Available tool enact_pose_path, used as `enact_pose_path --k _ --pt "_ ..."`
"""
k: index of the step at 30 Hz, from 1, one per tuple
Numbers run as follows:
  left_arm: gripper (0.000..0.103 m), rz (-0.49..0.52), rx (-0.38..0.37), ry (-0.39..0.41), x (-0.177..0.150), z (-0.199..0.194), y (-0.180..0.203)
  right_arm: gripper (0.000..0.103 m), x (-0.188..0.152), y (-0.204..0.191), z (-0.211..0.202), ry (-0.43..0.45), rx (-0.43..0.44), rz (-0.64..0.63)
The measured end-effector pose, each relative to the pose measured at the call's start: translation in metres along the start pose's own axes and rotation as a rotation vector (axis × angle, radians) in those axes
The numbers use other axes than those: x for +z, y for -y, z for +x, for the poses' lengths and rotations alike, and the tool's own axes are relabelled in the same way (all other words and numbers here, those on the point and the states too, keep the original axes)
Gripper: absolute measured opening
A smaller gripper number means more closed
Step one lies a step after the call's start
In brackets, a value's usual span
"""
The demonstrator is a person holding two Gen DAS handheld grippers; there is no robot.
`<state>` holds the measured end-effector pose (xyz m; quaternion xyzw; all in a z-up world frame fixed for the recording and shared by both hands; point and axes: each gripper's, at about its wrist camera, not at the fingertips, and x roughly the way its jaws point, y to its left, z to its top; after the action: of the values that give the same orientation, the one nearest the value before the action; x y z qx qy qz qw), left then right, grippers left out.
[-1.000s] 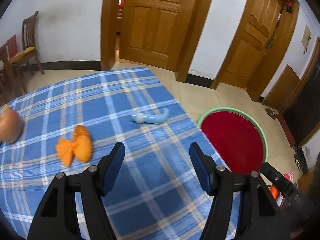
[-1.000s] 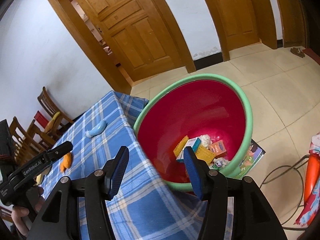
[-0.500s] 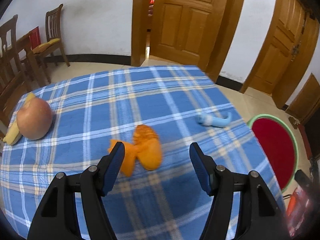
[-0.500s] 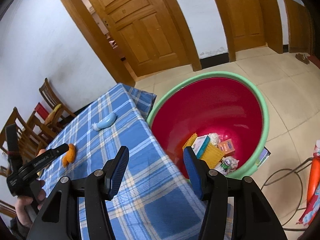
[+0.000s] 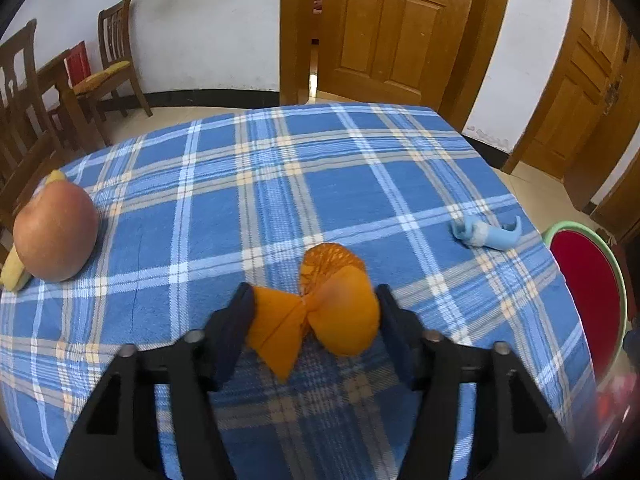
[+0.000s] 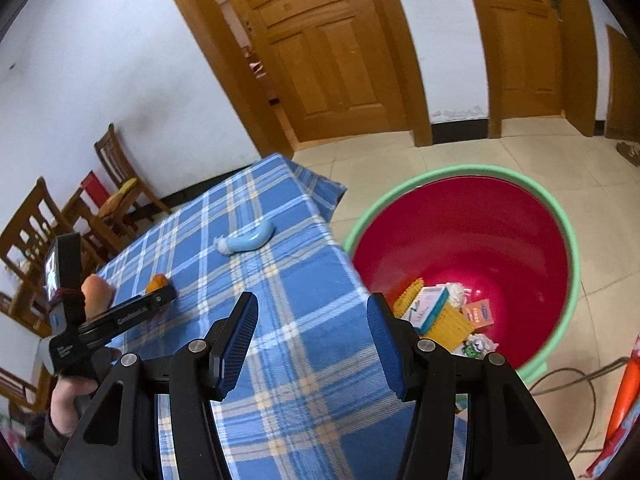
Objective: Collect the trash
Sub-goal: 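Move the left gripper to the orange peel and grasp it, then grasp the light blue toy with the right gripper while the left gripper holds the orange peel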
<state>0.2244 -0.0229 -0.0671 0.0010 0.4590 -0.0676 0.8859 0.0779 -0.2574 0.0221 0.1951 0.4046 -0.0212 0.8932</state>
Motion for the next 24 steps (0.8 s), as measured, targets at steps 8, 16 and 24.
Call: enact_pose_path --k 8,16,24 --pt "0.033 -0.04 -0.074 0.038 -0.002 -0.003 -0.01 0.058 0.012 -0.024 0.028 -0.043 0.028 -0.043" --pt "0.029 -0.092 -0.111 0.076 -0.003 -0.013 -0.023 0.058 0.024 -0.041 0.067 -0.065 0.015 -0.027" --pt "0.029 -0.154 -0.124 0.09 -0.001 -0.018 -0.038 0.058 0.035 -0.059 0.106 -0.084 0.001 -0.036"
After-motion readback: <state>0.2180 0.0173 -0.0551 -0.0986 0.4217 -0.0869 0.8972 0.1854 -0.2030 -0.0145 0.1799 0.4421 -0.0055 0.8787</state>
